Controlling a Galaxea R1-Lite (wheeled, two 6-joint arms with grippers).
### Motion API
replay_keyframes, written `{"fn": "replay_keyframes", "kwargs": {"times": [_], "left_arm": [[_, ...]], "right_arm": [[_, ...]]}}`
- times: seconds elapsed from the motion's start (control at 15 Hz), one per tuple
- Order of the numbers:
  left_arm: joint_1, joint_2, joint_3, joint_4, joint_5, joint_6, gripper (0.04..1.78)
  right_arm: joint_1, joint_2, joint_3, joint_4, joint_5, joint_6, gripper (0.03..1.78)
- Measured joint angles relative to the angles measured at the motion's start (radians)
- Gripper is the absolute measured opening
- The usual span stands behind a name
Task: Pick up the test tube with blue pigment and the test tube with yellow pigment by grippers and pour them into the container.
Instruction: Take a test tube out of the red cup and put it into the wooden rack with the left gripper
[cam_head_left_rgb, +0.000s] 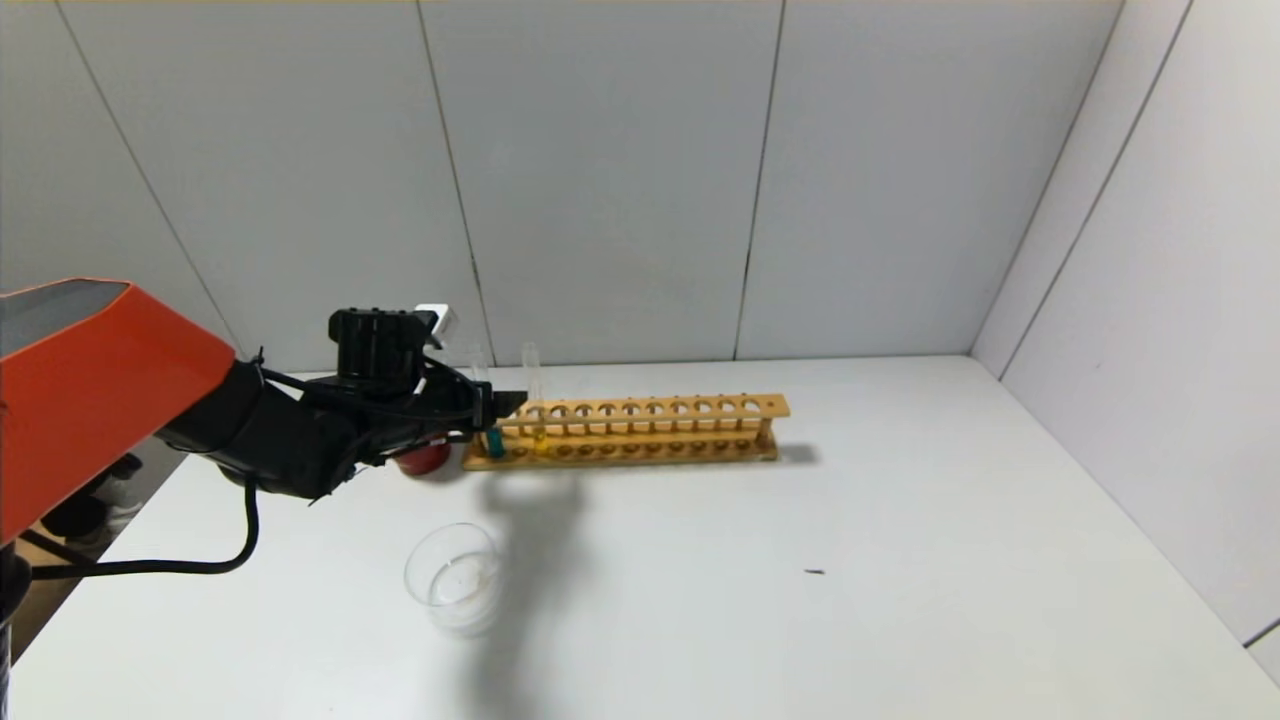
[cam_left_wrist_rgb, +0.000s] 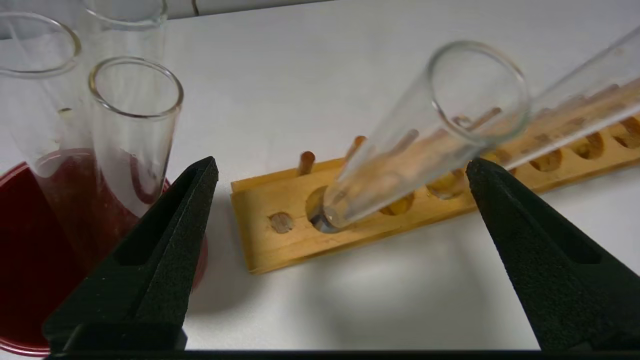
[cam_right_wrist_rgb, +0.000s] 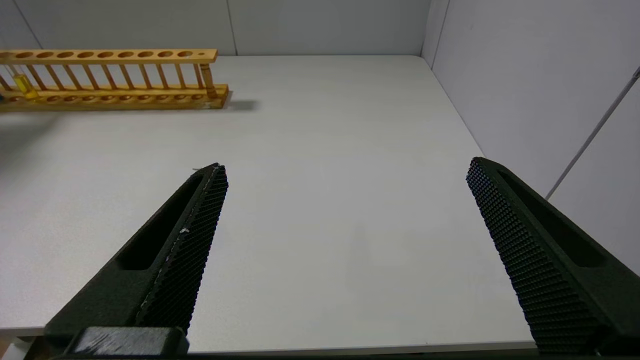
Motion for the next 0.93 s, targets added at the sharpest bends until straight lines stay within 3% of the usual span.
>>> {"fn": "replay_keyframes", "kwargs": {"times": [0.53,0.73,0.93], "left_arm": [[-0.003,0.020,-0.028,0.000,0.005,0.001,1.72],[-0.007,0.031,-0.038,0.000,0.006,0.005,1.49],[-0.010,0.040,-0.045,0.000,0.006,0.007,1.04]], "right_arm": [[0.000,0.000,0.000,0.000,0.000,0.000,1.75],[0.000,0.000,0.000,0.000,0.000,0.000,1.75],[0.000,0.000,0.000,0.000,0.000,0.000,1.75]]}}
